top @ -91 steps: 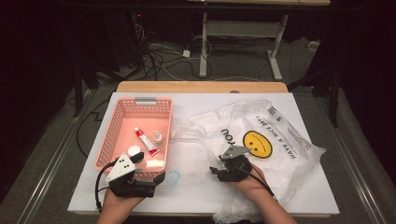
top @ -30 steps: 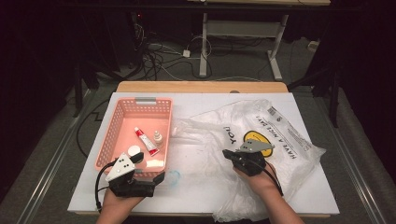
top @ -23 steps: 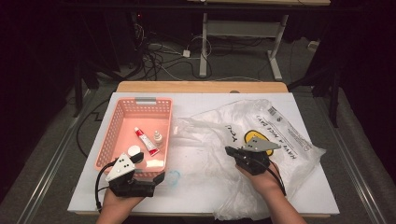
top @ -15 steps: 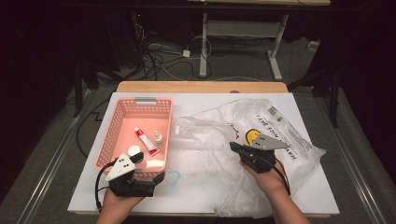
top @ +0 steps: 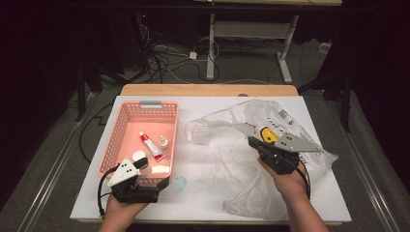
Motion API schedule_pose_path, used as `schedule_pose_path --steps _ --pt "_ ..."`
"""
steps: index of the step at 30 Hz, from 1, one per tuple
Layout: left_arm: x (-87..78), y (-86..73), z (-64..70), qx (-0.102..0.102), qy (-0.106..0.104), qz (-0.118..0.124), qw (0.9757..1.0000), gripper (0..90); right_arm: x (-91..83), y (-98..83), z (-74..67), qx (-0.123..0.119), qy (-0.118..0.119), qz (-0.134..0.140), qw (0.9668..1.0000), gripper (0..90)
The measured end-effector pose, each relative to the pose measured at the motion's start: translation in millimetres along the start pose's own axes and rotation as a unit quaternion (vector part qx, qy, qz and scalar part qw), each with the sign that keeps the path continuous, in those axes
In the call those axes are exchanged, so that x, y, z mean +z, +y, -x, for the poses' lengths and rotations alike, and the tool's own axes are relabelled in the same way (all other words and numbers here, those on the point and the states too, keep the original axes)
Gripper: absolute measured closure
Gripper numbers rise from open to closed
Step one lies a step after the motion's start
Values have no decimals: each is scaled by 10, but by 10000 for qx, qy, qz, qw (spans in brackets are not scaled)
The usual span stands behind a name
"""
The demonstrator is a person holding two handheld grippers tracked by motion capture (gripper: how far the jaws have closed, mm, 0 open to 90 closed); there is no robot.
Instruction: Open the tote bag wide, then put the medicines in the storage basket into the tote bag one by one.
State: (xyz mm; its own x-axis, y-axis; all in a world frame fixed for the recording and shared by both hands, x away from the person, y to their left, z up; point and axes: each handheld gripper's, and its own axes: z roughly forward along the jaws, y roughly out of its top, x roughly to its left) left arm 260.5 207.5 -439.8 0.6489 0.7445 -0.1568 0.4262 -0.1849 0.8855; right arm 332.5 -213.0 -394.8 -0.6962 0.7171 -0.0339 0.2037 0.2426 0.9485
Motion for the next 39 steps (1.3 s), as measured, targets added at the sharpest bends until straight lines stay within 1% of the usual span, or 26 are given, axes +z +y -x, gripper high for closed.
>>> schedule_pose_path --steps 2,7,12,14,15,16,17,18,19,21,22,23,25,26,27,29,30,31,33,34,35,36,37,38,39 --pt "-13 -1 -2 -36 6 24 10000 0 -35 42 4 -61 -53 94 9999 900" --pt "-32 5 -13 -5 37 74 10000 0 -102 117 -7 -159 -149 248 9995 900" --pt "-69 19 -44 -134 115 159 9997 0 -99 119 -10 -170 -150 237 9995 900" --pt "-79 28 -62 -127 183 178 9996 0 -94 114 -12 -171 -124 237 9995 900" --pt "-87 38 -78 -131 235 168 9995 0 -94 112 -13 -168 -120 232 9995 900" --pt "-91 50 -92 -140 242 138 9995 0 -92 111 -10 -179 -104 232 9995 900" --pt "-100 71 -110 -165 255 122 9995 0 -91 110 -10 -183 -96 227 9995 900" --pt "-124 99 -128 -204 348 145 9991 0 -87 111 -11 -194 -84 235 9995 900" --pt "-130 121 -140 -252 364 169 9989 0 -89 112 -16 -197 -77 229 9995 900" --pt "-152 216 -181 -333 443 147 9984 9 -105 104 -18 -184 -63 238 9995 900" --pt "-154 262 -198 -338 480 181 9981 12 -116 101 -12 -178 -66 245 9995 900" --pt "-148 300 -212 -317 507 187 9980 20 -122 102 1 -166 -68 248 9995 900" --pt "-107 413 -262 -194 588 147 9980 23 -134 107 18 -115 -67 271 9995 900" --pt "-75 483 -309 -163 618 129 9979 36 -142 109 26 -89 -57 305 9995 900" --pt "-54 524 -343 -175 631 97 9978 79 -153 114 26 -92 -64 313 9994 900" --pt "13 621 -444 -279 670 9 9974 156 -164 124 16 -112 -69 324 9994 900" --pt "56 666 -505 -369 670 -116 9970 178 -173 126 10 -114 -57 334 9994 900" --pt "108 698 -572 -459 673 -247 9964 242 -181 126 -1 -155 -52 336 9993 900" --pt "209 731 -719 -621 701 -466 9945 344 -182 128 -15 -184 -28 331 9993 900" --pt "265 737 -821 -799 695 -571 9927 469 -173 123 -14 -143 1 307 9994 900" --pt "298 739 -882 -902 718 -650 9912 518 -169 122 -12 -134 2 326 9994 900" --pt "344 737 -955 -997 770 -782 9889 518 -169 122 -12 -134 2 326 9994 900" --pt "402 728 -1034 -1035 895 -987 9857 585 -166 121 -10 -134 11 320 9994 900" --pt "431 717 -1083 -1089 912 -1072 9840 660 -157 121 -12 -170 33 322 9993 900" --pt "462 702 -1145 -1175 998 -1156 9813 724 -152 121 -16 -178 34 313 9993 900"
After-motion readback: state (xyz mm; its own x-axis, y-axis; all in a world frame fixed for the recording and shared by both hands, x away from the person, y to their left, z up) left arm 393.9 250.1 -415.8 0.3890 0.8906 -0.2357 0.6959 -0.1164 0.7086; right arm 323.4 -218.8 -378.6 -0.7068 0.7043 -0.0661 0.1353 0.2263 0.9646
